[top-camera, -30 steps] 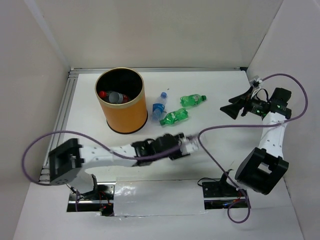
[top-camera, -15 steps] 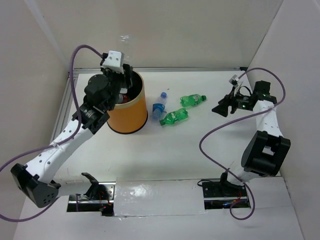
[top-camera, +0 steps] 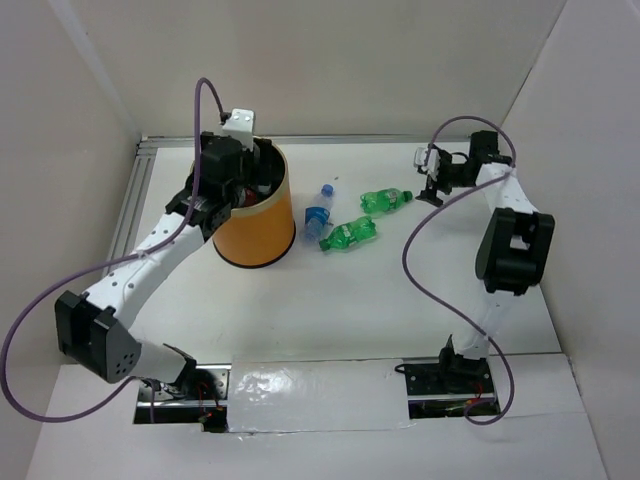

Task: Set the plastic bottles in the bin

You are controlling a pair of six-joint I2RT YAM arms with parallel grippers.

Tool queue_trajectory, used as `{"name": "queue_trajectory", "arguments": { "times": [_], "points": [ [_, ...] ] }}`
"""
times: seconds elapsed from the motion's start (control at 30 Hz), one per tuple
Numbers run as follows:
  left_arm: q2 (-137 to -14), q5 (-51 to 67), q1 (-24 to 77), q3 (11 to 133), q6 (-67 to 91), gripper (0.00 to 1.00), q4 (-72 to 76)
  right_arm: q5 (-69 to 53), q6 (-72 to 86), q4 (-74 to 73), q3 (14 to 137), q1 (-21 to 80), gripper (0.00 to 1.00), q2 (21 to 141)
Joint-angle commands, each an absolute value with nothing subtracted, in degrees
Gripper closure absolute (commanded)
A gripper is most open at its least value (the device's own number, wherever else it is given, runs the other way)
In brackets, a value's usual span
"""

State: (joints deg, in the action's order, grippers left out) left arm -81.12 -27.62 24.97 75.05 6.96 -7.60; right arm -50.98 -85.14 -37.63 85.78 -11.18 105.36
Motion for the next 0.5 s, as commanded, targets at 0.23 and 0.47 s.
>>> {"name": "queue_trajectory", "arguments": {
  "times": [0.23, 0.47],
  "points": [
    [-60.6, -11.2, 44.8, 57.0, 1.4, 0.0, -4.0, -44.7, -108.5, -49.7, 108.9, 1.0, 0.0, 126.0],
    [-56.5, -20.9, 55.5, 45.5, 12.6, 0.0, -5.6, -39.3, -110.4, -57.7, 116.1, 5.2, 0.0, 133.9]
  ]
}}
